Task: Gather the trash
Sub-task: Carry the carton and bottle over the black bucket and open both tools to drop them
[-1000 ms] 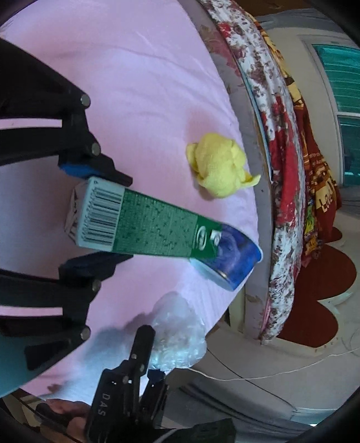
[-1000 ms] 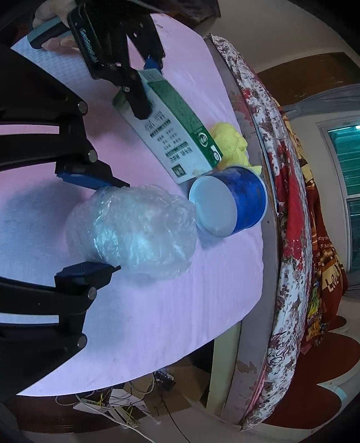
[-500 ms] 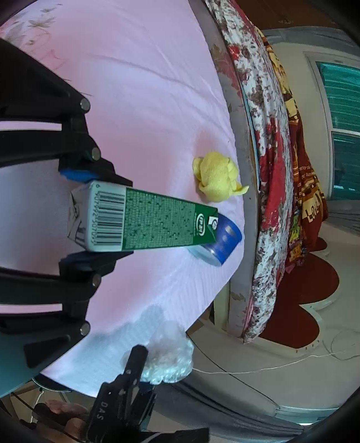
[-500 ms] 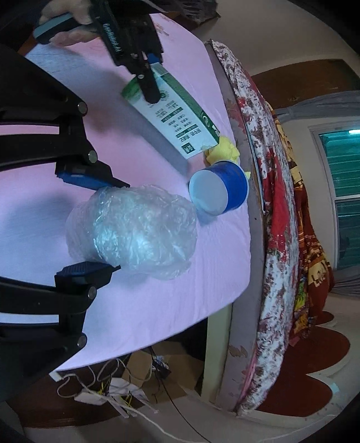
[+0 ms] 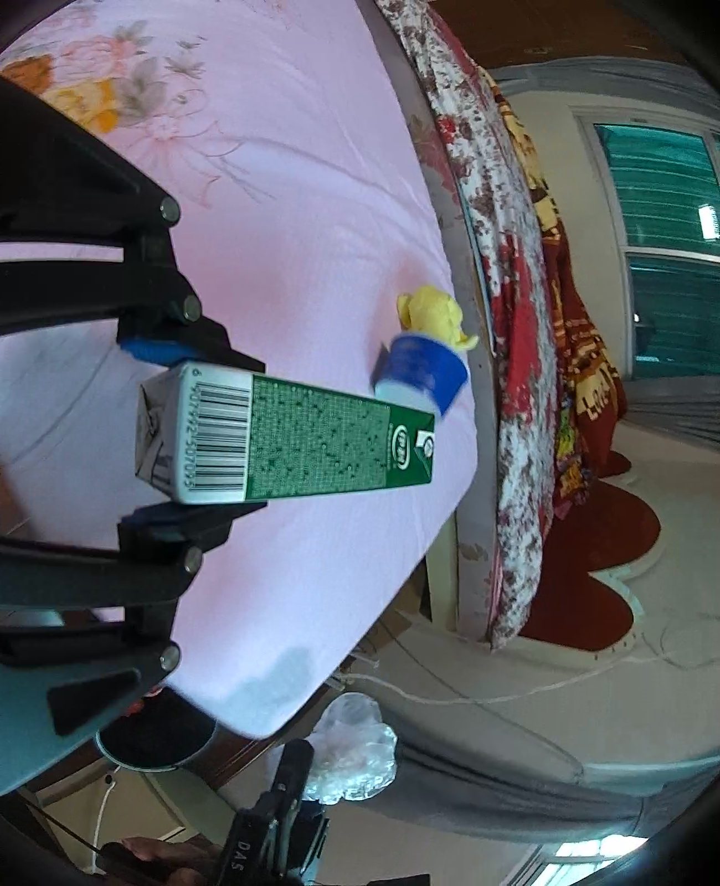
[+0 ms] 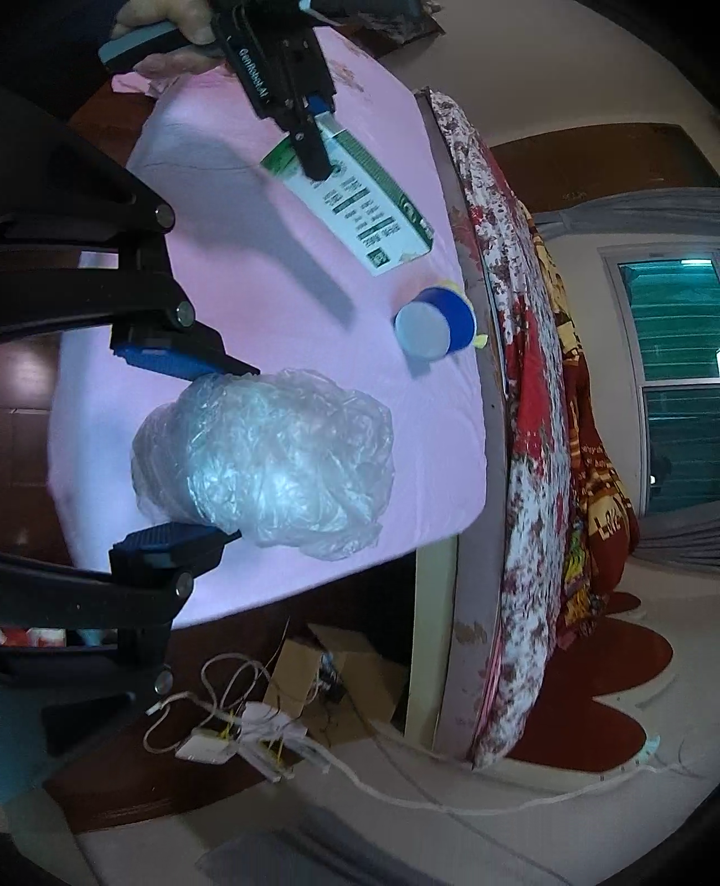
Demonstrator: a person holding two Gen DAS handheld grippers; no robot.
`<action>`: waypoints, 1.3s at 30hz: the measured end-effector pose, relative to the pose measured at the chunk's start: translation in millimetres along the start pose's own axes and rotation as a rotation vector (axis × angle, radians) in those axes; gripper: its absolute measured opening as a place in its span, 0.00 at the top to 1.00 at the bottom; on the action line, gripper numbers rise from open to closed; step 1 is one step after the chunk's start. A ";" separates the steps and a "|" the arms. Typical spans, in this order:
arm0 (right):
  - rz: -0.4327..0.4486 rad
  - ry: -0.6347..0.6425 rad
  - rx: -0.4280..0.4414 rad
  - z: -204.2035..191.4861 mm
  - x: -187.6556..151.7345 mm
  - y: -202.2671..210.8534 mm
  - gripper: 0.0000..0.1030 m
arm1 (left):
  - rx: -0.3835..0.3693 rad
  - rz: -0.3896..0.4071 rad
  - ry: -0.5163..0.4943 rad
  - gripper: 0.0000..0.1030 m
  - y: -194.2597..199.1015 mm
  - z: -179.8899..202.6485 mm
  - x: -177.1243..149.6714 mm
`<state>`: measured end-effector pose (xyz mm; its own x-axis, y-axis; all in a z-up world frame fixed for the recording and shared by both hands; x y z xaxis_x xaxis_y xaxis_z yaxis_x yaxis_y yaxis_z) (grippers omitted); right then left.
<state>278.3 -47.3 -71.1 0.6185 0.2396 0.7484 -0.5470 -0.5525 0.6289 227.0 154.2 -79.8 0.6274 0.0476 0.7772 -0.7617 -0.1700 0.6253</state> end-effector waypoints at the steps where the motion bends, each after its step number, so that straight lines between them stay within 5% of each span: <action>1: -0.002 -0.004 -0.007 3.4 -7.1 10.2 0.54 | -0.005 0.006 -0.003 0.61 6.9 6.3 -3.4; 15: 0.040 -0.109 -0.109 71.9 -75.2 111.9 0.54 | -0.050 0.016 -0.079 0.61 29.8 68.4 -22.9; 39: 0.004 -0.190 -0.179 118.9 -131.6 131.8 0.54 | -0.067 -0.041 -0.098 0.61 15.1 112.6 -49.2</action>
<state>191.9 -246.6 -111.8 0.7016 0.0746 0.7086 -0.6302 -0.3991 0.6660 202.8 38.4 -116.5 0.6687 -0.0441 0.7422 -0.7420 -0.1039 0.6623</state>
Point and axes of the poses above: each gripper's, at about its wrist camera, not at the fingertips, and y roughly against the way its jaws point, z to its right, x to its top, the point moved 8 cm from there along -y, roughly the way its jaws point, and after that the axes turned 15 degrees about x, right-handed, at the moved point
